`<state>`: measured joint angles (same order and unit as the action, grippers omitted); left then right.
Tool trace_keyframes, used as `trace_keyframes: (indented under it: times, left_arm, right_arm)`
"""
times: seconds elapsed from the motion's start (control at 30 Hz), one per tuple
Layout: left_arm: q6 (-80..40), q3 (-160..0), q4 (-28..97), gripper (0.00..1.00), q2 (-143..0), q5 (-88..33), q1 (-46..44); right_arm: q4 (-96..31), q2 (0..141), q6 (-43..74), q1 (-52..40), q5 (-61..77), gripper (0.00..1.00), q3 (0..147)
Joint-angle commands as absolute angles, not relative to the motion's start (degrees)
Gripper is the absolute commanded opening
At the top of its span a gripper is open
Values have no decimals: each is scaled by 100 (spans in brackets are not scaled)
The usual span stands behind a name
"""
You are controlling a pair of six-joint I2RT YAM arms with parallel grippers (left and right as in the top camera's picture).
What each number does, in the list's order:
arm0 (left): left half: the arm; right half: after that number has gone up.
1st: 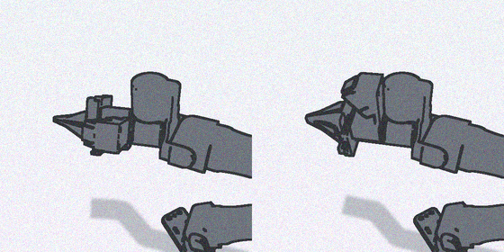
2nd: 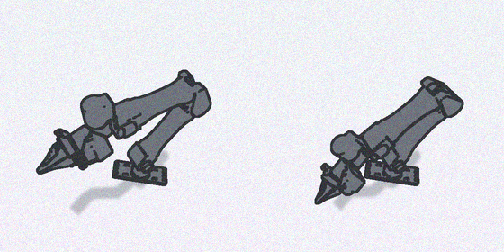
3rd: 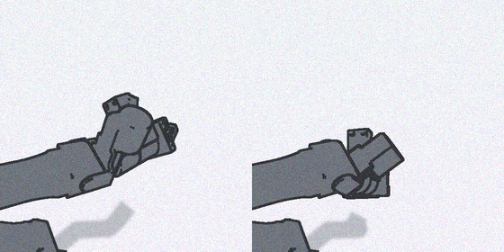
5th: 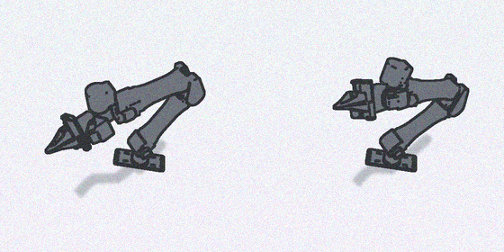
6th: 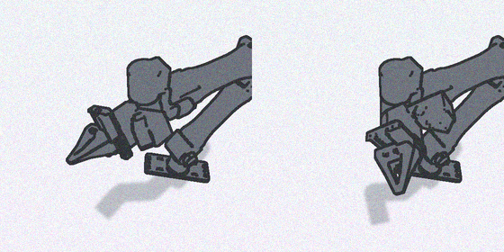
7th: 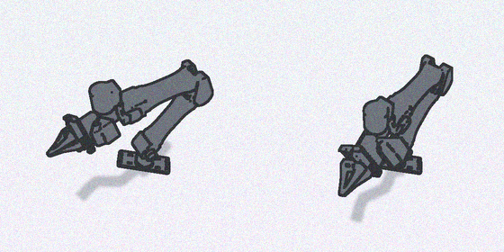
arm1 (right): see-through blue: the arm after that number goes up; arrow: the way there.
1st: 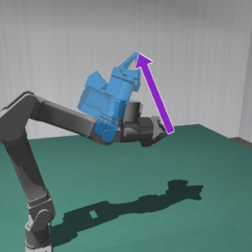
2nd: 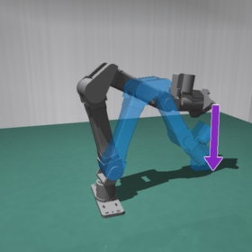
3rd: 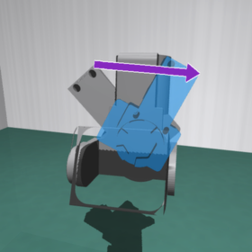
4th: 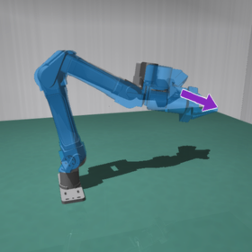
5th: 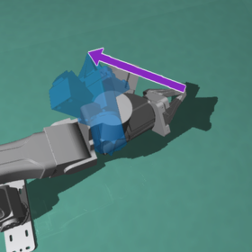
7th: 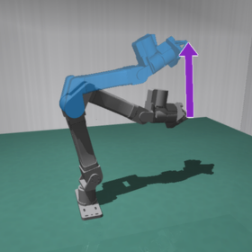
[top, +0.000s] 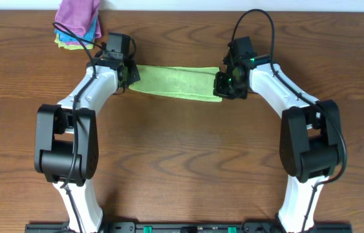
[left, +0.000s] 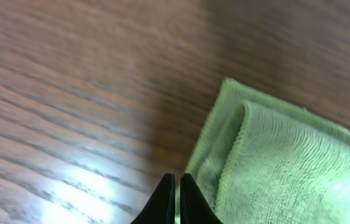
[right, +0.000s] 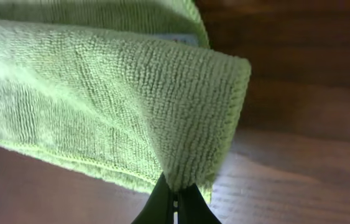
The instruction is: Fold the cloth
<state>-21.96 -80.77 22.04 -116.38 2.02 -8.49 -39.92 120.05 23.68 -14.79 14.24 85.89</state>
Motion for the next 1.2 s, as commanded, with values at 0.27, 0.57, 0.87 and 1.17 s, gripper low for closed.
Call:
trace_keyframes:
  times: [0.27, 0.57, 0.87, 1.17]
  left_arm:
    - [-2075, -8191, 1935, 6, -11690, 340, -816]
    - [-1957, -8206, 2147, 21, -11137, -14, -823]
    - [-1625, -8202, 2257, 6, -10628, -613, -834]
    - [-1273, -8202, 2222, 6, -11336, -687, -1004]
  right_arm:
    - [-3813, 11994, 2375, -1474, 1553, 39, 8652]
    - [-4182, 11754, 2069, -1240, 1761, 44, 8978]
    - [-4425, 11277, 2049, -1098, 1693, 2, 9181]
    - [-4543, 11288, 1876, -1184, 1695, 2, 9181]
